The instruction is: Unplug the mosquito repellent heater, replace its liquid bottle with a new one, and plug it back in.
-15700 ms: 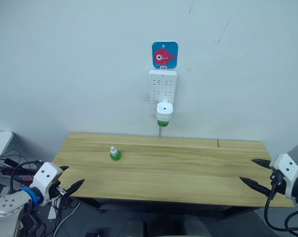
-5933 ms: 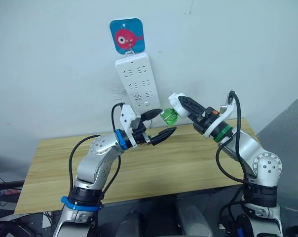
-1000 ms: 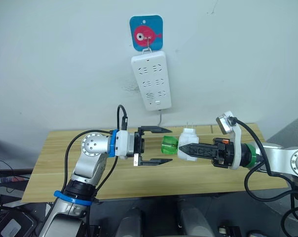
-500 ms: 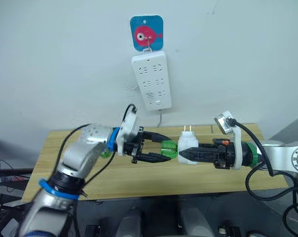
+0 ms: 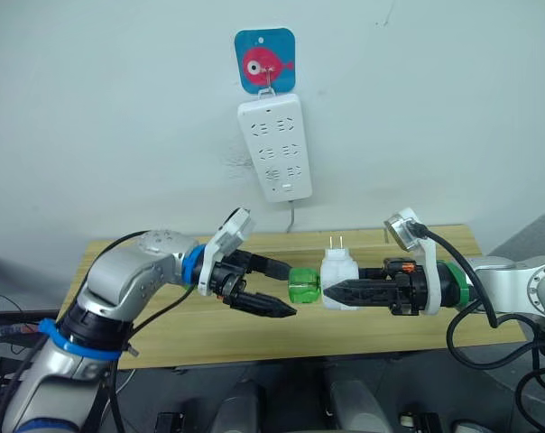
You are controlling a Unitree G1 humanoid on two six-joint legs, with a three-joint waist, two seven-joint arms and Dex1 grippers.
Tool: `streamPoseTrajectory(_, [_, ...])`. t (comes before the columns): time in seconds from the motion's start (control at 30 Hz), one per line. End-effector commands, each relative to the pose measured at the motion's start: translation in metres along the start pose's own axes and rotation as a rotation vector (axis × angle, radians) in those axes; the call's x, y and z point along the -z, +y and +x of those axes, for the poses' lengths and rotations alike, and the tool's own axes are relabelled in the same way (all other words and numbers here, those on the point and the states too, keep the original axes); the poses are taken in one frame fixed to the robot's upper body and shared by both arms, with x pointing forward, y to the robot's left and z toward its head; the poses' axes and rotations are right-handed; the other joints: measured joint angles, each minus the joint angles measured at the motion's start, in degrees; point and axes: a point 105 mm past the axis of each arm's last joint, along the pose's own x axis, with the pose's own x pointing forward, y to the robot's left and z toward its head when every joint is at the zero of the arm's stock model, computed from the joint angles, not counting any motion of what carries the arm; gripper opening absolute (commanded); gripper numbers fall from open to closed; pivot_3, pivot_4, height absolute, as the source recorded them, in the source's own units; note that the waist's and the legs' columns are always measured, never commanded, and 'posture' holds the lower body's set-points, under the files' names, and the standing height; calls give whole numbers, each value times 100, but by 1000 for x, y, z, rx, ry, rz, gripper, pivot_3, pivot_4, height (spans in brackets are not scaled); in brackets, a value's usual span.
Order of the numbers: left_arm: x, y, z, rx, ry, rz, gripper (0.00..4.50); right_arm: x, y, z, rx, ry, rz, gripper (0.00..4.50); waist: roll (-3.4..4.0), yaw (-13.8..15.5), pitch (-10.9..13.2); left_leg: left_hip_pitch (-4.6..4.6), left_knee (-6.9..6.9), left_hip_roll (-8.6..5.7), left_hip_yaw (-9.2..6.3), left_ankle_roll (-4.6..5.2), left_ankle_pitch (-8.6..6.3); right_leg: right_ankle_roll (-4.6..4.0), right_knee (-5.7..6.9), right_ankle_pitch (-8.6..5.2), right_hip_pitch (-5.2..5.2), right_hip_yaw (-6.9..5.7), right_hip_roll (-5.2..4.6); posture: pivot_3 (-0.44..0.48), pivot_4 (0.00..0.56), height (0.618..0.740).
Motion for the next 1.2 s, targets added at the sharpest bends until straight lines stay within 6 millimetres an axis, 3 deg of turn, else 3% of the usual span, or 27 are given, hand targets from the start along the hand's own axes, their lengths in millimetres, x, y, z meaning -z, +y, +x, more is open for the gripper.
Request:
streamPoseTrajectory(0.03, [-2, -2, -8, -78, -35, 256, 4500, -11, 6, -7, -13, -57, -6, 3032, 0, 3, 0, 0, 0, 0, 4, 0, 0, 0, -1, 0, 0, 2, -2, -159, 170, 740])
streamPoseTrajectory(0.3, [2, 3, 2, -241, -175, 647, 4500, -13, 5, -9, -6, -68, -1, 3032, -1, 29, -1, -1, 4, -1, 13, 1, -1, 1, -6, 3, 4, 7, -5, -160, 171, 740])
streamPoseTrajectory(0.6, [-7, 19, 23, -241, -226, 771, 4500, -13, 7, -6, -16, -60, -8, 3032, -1, 12, -1, 1, 6, -1, 17, 3, 0, 11, -1, 14, 5, 8, 1, -157, 170, 740])
streamPoseTrajectory(0.7, [-14, 18, 25, -232, -254, 774, 3973, -12, 7, -5, -13, -59, -9, 3032, -1, -1, -1, 1, 6, -1, 15, 4, -1, 11, -1, 15, 4, 7, 1, -166, 169, 740])
streamPoseTrajectory(0.9, [-20, 10, 29, -175, -262, 787, 2258, -11, 7, -5, -11, -61, -8, 3032, -1, -4, -1, 2, 5, 0, 13, 4, -1, 11, 2, 15, 5, 6, 4, -165, 167, 740])
streamPoseTrajectory(1.07, [-24, 6, 27, -115, -232, 708, 2257, -10, 6, -4, -5, -55, -15, 3032, -1, -8, -1, 2, 6, 0, 13, 3, -1, 11, 2, 15, 4, 6, 9, -165, 165, 740])
streamPoseTrajectory(1.2, [-23, 5, 21, -53, -135, 349, 2257, -5, 8, -6, -2, -24, -36, 3032, -2, -28, -1, 2, 6, 0, 9, 3, -1, 11, 5, 15, 4, 3, 15, -160, 164, 740])
